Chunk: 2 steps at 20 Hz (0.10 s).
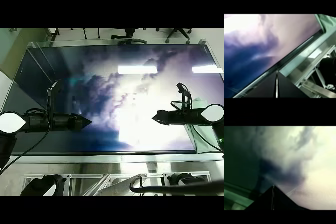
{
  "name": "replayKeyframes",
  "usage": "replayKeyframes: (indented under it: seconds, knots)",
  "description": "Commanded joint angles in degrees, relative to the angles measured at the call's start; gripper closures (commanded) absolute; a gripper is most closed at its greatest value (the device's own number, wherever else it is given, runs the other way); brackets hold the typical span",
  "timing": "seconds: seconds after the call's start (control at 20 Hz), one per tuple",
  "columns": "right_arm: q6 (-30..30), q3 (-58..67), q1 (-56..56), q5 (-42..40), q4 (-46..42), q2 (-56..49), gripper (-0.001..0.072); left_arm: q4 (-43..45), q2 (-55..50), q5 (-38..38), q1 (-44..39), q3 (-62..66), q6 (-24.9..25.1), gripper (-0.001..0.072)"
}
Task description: Fold the shirts.
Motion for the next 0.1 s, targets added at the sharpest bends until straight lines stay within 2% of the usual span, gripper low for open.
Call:
replayKeyframes:
  seconds: [0.0, 0.05]
  knots:
    - [0.04, -0.07, 0.17, 0.11, 0.04, 0.04, 0.0695, -0.04, 0.20, 0.20, -0.11, -0.28, -0.09, 0.0693]
    - [0.04, -0.07, 0.17, 0.11, 0.04, 0.04, 0.0695, -0.02, 0.20, 0.20, -0.11, -0.28, -0.09, 0.0693]
